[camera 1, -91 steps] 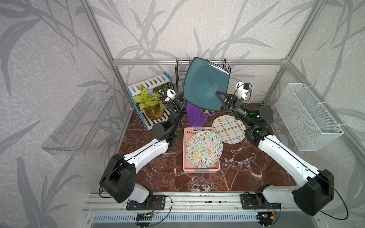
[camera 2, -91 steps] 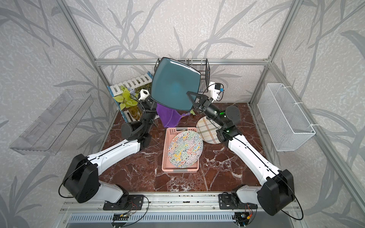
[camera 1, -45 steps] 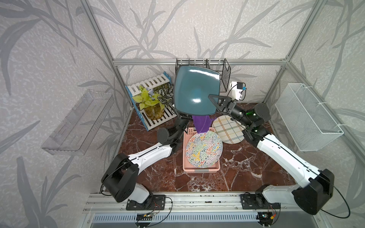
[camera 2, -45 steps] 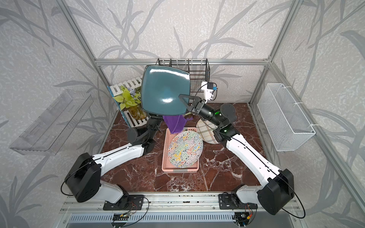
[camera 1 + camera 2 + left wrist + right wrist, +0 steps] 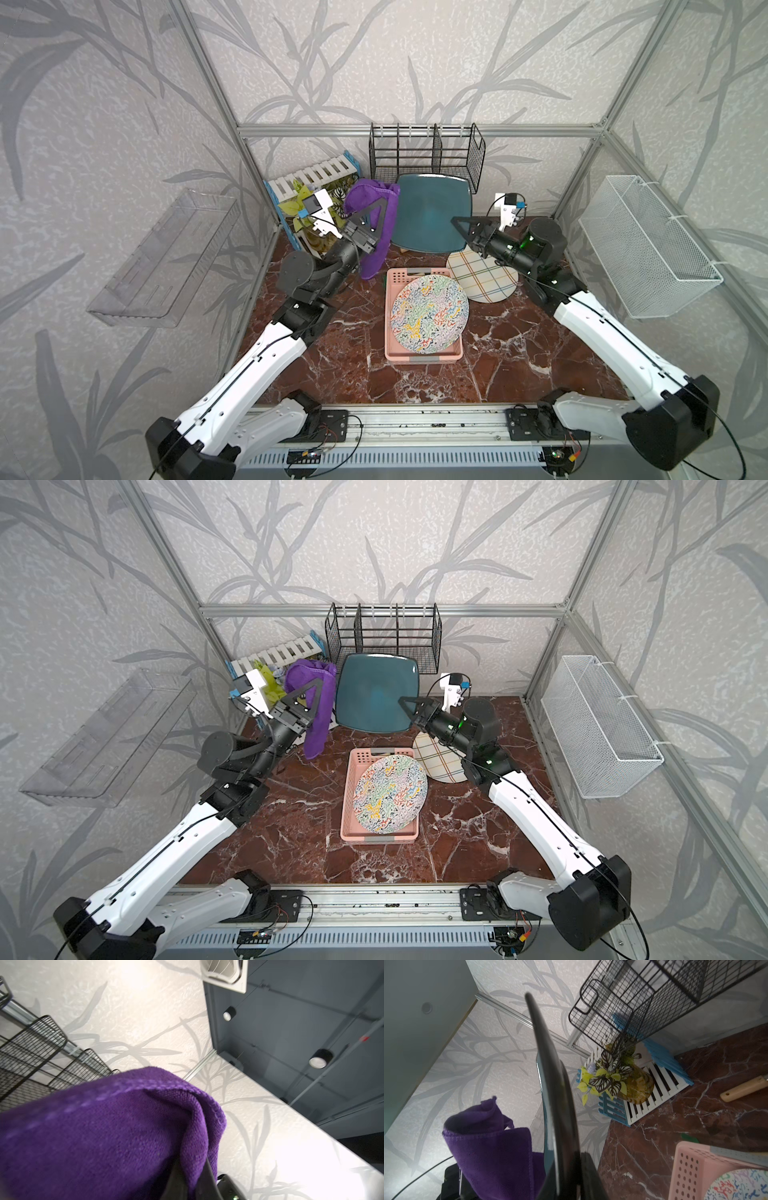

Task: Wipe the wet plate dry
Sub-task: Wipe the plate with towel.

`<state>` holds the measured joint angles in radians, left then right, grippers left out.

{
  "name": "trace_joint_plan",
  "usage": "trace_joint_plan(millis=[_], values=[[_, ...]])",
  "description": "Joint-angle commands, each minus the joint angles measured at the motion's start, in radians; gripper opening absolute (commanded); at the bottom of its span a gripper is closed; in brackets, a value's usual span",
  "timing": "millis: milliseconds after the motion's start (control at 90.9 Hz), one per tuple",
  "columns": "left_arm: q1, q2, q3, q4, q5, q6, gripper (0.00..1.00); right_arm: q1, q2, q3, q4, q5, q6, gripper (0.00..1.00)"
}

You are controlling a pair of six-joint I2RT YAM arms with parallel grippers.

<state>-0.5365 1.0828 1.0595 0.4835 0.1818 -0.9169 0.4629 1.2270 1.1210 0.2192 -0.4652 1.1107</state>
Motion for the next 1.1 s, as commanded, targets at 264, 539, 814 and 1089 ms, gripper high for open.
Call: trace_joint_plan(millis=[264,539,814,1089], values=[[0.049,0.175,0.127,-0.376,0.03,0.347,0.0,0.2,-0.003,0.005,0.159,-0.03,-0.131,0.0],[-0.133,0.233,0.069,-0.454,0.099,0.421,0.0,0.059,0.035,0.03,0.314,0.002,0.058,0.0],[0.031,0.132,-0.028,-0.452,0.029,0.357,0.0,0.135,0.071,0.029,0.351,-0.053,0.123,0.0],[0.131,0.194,0.092,-0.424,0.019,0.32,0.0,0.206,0.069,0.137,0.153,-0.104,-0.084,0.0]])
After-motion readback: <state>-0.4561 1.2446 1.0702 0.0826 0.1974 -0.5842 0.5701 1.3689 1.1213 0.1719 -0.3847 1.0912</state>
